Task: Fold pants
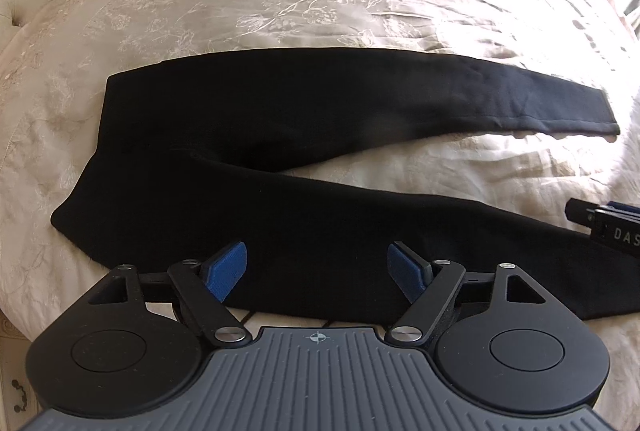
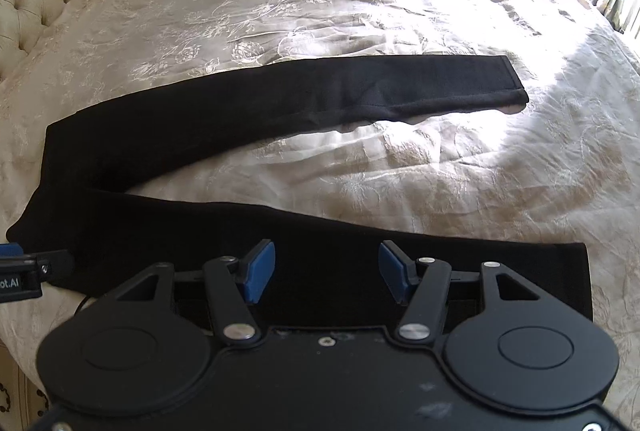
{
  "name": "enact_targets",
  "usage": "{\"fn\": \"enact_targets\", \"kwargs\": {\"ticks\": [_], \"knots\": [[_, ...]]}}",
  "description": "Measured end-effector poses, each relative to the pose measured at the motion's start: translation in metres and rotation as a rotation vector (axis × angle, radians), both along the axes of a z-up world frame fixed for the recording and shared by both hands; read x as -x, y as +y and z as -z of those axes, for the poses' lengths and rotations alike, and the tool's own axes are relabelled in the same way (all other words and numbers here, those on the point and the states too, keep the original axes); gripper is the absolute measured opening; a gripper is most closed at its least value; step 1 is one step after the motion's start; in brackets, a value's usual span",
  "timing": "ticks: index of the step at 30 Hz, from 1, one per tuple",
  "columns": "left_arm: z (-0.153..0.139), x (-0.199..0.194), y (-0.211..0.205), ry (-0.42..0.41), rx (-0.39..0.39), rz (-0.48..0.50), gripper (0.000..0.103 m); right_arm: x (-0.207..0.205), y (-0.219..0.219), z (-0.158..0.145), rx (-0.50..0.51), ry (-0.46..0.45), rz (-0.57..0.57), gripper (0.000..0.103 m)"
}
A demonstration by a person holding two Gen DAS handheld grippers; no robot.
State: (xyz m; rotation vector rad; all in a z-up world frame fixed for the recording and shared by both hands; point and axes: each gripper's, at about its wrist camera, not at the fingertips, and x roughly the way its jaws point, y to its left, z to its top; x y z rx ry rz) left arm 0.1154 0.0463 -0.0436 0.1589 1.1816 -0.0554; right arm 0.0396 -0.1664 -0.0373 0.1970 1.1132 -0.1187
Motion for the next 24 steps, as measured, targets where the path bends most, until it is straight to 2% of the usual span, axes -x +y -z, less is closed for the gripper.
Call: {"fn": "enact_targets", "kwargs": {"ticks": [3,6,12,15,20,24], "knots": [[0.006,-0.024,0.005,0.011,-0.010,-0.002,0.077,-0.044,-0.005,0.006,0.047,0.010,-0.013,0.061],[0.012,-0.044,0.012,0.021,-0.016,-0.006,0.077,-0.090,-0.013,0.016,0.044,0.029,-0.014,0.060],[0.023,-0.072,0.028,0.041,-0.032,-0.034,0.077,-0.186,-0.040,0.038,-0.010,0.067,0.105,0.060],[0.029,-0.083,0.036,0.056,-0.039,-0.046,0.077,-0.231,-0.050,0.049,0.001,0.065,0.161,0.060],[0.037,-0.096,0.041,0.076,-0.046,-0.052,0.077,-0.287,-0.057,0.069,0.046,0.078,0.166,0.060],[0.040,-0.112,0.036,0.066,-0.054,-0.031,0.077,-0.311,-0.062,0.089,0.076,0.104,0.156,0.060]]}}
